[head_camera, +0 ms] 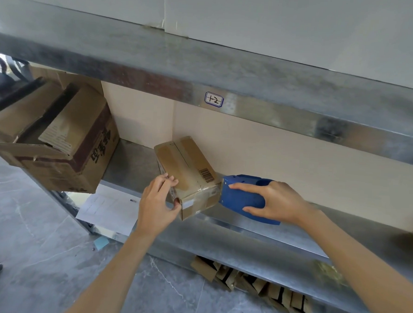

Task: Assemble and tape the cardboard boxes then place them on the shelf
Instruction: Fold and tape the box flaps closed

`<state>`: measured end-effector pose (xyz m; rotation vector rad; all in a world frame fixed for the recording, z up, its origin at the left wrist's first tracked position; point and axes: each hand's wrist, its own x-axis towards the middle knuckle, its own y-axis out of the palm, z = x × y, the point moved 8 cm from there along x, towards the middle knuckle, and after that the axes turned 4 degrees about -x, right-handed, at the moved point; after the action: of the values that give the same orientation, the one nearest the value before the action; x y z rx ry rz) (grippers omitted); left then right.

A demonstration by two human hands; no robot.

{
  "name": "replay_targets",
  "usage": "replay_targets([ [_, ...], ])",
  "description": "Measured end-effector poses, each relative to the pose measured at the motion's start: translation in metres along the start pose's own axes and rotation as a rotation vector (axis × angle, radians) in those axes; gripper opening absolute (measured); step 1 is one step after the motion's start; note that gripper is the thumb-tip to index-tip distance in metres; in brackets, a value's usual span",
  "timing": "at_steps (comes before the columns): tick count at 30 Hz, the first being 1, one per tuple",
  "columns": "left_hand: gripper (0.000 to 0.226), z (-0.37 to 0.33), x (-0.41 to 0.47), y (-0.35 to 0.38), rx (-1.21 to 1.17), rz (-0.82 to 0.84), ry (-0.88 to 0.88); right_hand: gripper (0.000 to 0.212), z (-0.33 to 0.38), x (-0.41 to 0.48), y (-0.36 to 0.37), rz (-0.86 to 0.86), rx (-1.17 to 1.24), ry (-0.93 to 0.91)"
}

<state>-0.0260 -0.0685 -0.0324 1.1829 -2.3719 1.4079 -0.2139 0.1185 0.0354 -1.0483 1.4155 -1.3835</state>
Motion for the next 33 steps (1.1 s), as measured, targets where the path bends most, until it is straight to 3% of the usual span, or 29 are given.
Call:
replay_targets([
  [14, 0.025, -0.002, 0.010, -0.007, 0.034, -0.086, -0.005, 0.065, 0.000, -0.003, -0.004, -0.004, -0.040, 0.005],
  [17, 0.032, -0.005, 0.004, -0.005, -0.002, -0.047, -0.015, 0.065, -0.001, -0.003, -0.005, 0.001, -0.050, 0.011],
  [21, 0.065, -0.004, -0.009, 0.010, -0.056, 0.099, -0.078, 0.065, 0.000, -0.003, -0.006, -0.002, -0.055, 0.004],
  [24, 0.075, -0.007, -0.008, 0.012, -0.127, 0.073, -0.139, 0.064, 0.000, -0.002, -0.006, -0.006, -0.048, 0.007],
  [33, 0.057, -0.002, -0.004, 0.005, -0.199, 0.007, -0.091, 0.066, 0.003, -0.001, -0.004, 0.006, -0.023, -0.021],
])
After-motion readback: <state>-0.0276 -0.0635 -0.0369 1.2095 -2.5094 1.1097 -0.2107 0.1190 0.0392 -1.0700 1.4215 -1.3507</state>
